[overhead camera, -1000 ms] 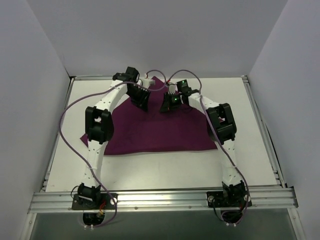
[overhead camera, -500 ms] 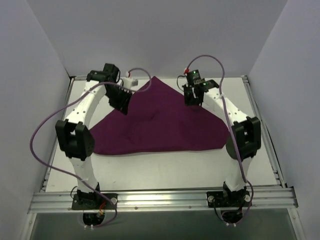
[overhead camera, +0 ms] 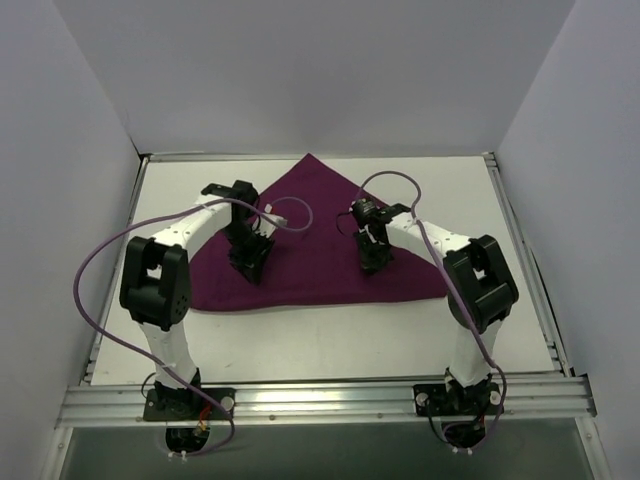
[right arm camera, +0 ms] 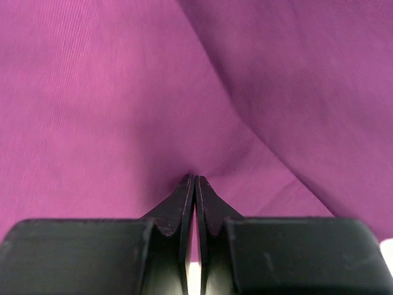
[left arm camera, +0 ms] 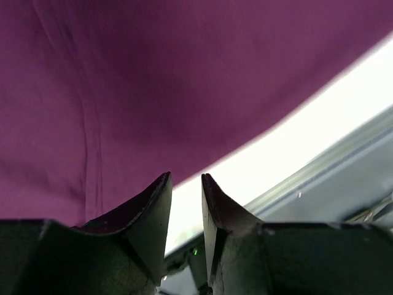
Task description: Prepare the surgical pack
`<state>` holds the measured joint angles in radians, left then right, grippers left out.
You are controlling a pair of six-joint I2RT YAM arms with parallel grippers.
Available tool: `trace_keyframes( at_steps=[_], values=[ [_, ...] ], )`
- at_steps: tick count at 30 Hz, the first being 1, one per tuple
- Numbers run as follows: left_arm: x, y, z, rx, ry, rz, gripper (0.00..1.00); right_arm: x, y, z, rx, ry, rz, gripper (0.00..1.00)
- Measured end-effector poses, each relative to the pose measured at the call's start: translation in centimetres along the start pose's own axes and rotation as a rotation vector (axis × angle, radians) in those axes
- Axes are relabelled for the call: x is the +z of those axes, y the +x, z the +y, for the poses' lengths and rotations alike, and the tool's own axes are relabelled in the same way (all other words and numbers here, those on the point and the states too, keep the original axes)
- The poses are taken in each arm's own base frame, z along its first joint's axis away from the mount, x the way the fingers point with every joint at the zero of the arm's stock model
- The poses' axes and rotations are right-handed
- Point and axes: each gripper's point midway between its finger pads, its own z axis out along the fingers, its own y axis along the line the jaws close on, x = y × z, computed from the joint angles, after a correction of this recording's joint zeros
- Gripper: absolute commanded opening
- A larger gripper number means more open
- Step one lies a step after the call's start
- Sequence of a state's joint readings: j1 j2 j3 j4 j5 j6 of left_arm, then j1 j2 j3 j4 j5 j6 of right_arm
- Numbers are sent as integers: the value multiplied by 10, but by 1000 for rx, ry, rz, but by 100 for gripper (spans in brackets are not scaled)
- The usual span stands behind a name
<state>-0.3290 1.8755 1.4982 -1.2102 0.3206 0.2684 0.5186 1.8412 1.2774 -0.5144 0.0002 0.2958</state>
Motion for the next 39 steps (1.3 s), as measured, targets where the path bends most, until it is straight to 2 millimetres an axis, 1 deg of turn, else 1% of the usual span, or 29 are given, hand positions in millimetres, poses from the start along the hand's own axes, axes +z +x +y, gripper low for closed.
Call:
trace_keyframes(
  at_steps=[6, 8, 11, 19, 23, 25, 27, 29, 31, 33, 35, 37, 39],
  values=[
    [44, -12, 15, -80, 4, 13, 35, 28, -3, 13, 8, -55, 16, 0],
    [57, -15, 21, -94, 2, 22, 36, 30, -5, 13, 13, -66, 13, 0],
    [65, -16, 25, -121, 6, 34, 36, 30, -7, 13, 26, -91, 15, 0],
    [65, -19, 26, -137, 13, 29, 37, 31, -8, 11, 26, -111, 21, 0],
    [57, -23, 29, -129, 21, -5, 40, 26, -13, 4, 1, -81, 19, 0],
    [46, -27, 32, -102, 14, -44, 40, 21, -21, 0, -20, -59, 5, 0],
    [29, -30, 32, -58, 0, -91, 40, 15, -26, -3, -36, -46, -12, 0],
    [8, -33, 28, 1, -15, -150, 40, 8, -26, -6, -43, -36, -16, 0],
    [-10, -30, 19, 58, -29, -193, 40, -1, -24, -8, -43, -35, -26, 0],
    [-17, -19, 11, 94, -39, -204, 40, -10, -16, -10, -41, -38, -32, 0],
    [-8, -6, 9, 97, -43, -166, 40, -14, -3, -14, -40, -39, -24, 0],
    [10, 9, 15, 78, -51, -95, 40, -13, 11, -16, -41, -42, 3, 0],
    [28, 19, 25, 52, -65, -22, 40, -7, 25, -17, -43, -45, 34, 0]
  ],
)
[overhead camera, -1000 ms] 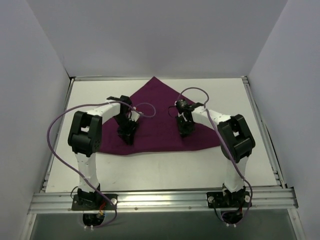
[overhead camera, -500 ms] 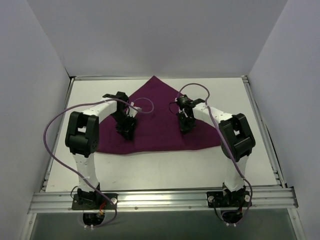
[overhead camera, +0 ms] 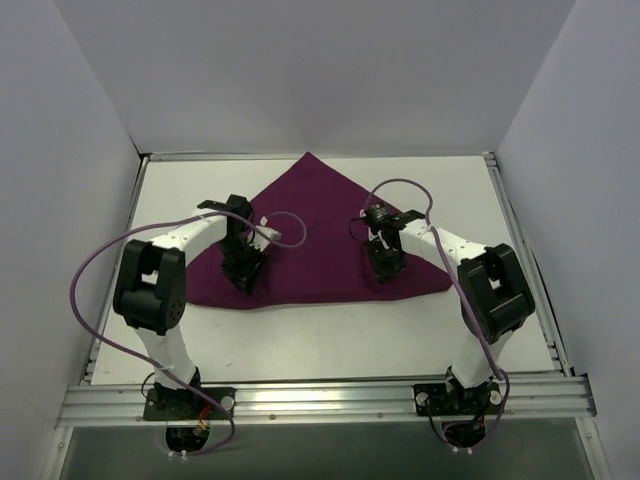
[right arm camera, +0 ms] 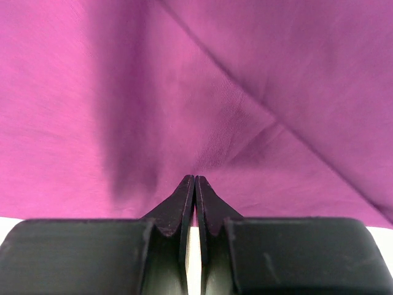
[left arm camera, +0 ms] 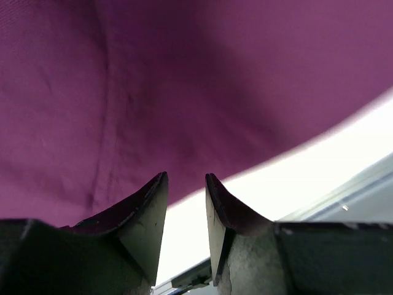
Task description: Prepare the surgical pack
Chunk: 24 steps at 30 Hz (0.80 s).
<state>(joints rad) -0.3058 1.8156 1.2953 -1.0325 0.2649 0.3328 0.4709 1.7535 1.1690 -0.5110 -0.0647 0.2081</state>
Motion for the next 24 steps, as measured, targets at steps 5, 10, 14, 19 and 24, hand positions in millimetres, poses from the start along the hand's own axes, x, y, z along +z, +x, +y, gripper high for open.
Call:
trace_keyframes(
  at_steps=[5, 10, 14, 19, 24],
  values=[
    [33, 6, 19, -45, -41, 81, 40, 19, 28, -1, 7, -17, 55, 0],
    [32, 6, 20, -66, -58, 80, 40, 23, 31, -2, 57, -46, 48, 0],
    [31, 6, 20, -69, -57, 79, 40, 22, 29, -3, 65, -49, 45, 0],
    [19, 2, 21, -36, -74, 48, 42, 15, 14, -3, 63, -45, 12, 0],
    [-20, 3, 18, 41, -123, -21, 42, -6, 2, -7, 136, -38, -37, 0]
  ],
)
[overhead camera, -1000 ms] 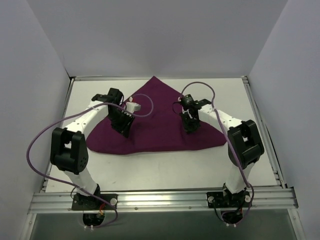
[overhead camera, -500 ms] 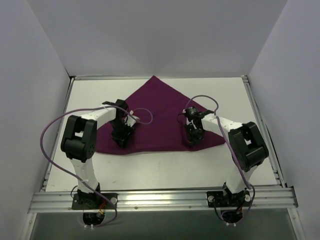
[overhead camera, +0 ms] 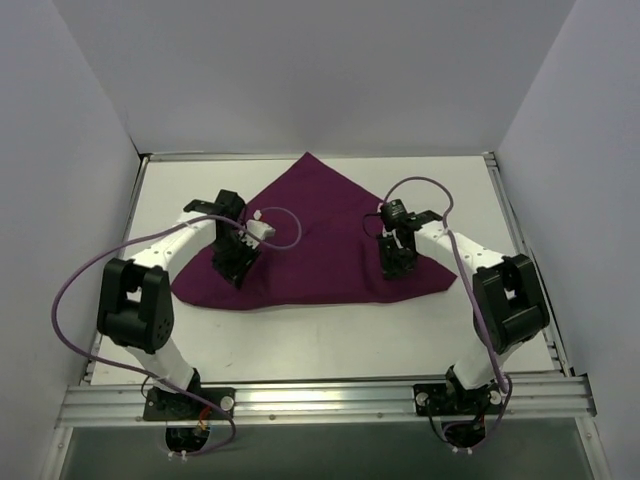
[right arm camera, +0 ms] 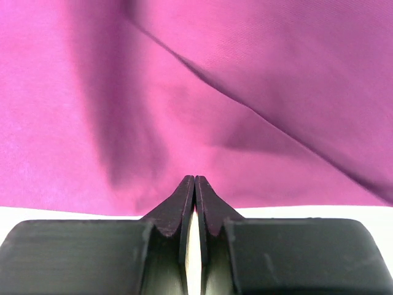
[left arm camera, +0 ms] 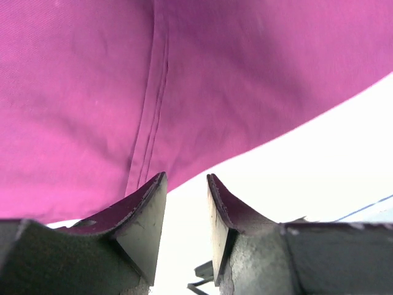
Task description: Prepare the surgical pack
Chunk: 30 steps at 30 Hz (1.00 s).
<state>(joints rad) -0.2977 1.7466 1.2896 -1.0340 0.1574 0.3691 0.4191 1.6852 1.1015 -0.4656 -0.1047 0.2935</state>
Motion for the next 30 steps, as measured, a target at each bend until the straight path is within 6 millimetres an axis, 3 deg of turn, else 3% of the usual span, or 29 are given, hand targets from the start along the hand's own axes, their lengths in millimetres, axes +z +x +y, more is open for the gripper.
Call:
trace_keyframes(
  at_steps=[3, 6, 9, 11, 15, 22, 26, 30],
  values=[
    [-9, 18, -2, 40, -28, 0, 42, -10, -1, -14, 100, 22, -12, 0],
    [2, 57, -2, 46, -29, 92, 42, -10, 6, -40, 224, 48, -5, 0],
    [13, 78, 8, 17, -30, 169, 42, -3, 20, -67, 332, 83, 29, 0],
    [19, 78, 17, -3, -42, 183, 42, 2, 30, -78, 373, 99, 57, 0],
    [31, 72, 29, -39, -50, 194, 41, 13, 40, -81, 382, 106, 91, 0],
    [39, 70, 34, -90, -23, 185, 40, 16, 38, -87, 399, 92, 95, 0],
    [27, 66, 34, -117, 16, 142, 41, 5, 19, -89, 376, 95, 62, 0],
    [-11, 25, 36, -99, 12, -30, 43, -12, -12, -91, 348, 94, -34, 0]
  ],
)
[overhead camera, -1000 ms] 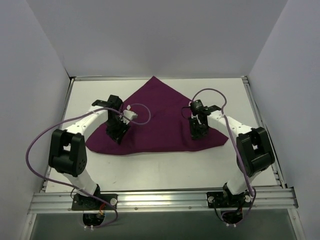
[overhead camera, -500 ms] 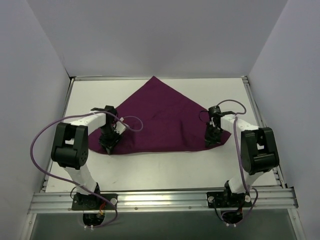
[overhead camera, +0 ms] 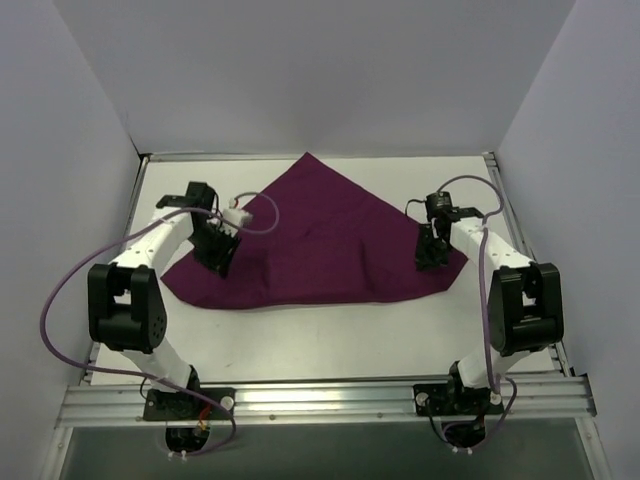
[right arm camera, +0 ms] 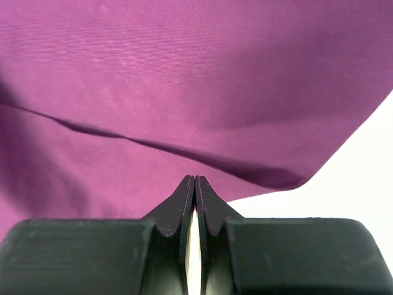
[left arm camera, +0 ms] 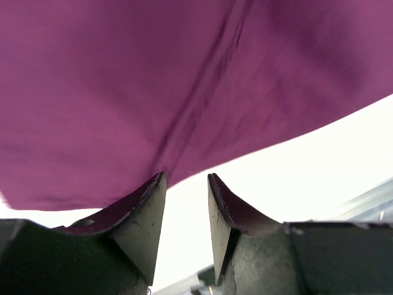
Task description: Prepare the surgical pack
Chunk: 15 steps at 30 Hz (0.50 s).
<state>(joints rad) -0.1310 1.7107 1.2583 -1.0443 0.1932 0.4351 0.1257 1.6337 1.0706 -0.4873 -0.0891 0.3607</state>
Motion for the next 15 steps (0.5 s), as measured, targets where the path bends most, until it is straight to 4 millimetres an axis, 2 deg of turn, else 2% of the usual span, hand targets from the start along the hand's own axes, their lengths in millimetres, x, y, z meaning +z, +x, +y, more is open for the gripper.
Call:
trace_keyframes(
  at_steps=[3, 5, 8, 12, 15],
  values=[
    [-28, -32, 4, 25, -41, -144, 41, -8, -5, 1, -5, -8, -33, 0],
    [-32, -38, 8, 29, -63, -171, 40, -6, -2, 0, -2, -9, -32, 0],
    [-12, -32, 15, 21, -75, -126, 40, 6, 16, -6, 11, 5, 6, 0],
    [24, -1, 18, -1, -81, -12, 39, 21, 42, -16, 39, 31, 65, 0],
    [37, 10, 24, -16, -102, 36, 39, 28, 47, -16, 58, 34, 79, 0]
  ],
)
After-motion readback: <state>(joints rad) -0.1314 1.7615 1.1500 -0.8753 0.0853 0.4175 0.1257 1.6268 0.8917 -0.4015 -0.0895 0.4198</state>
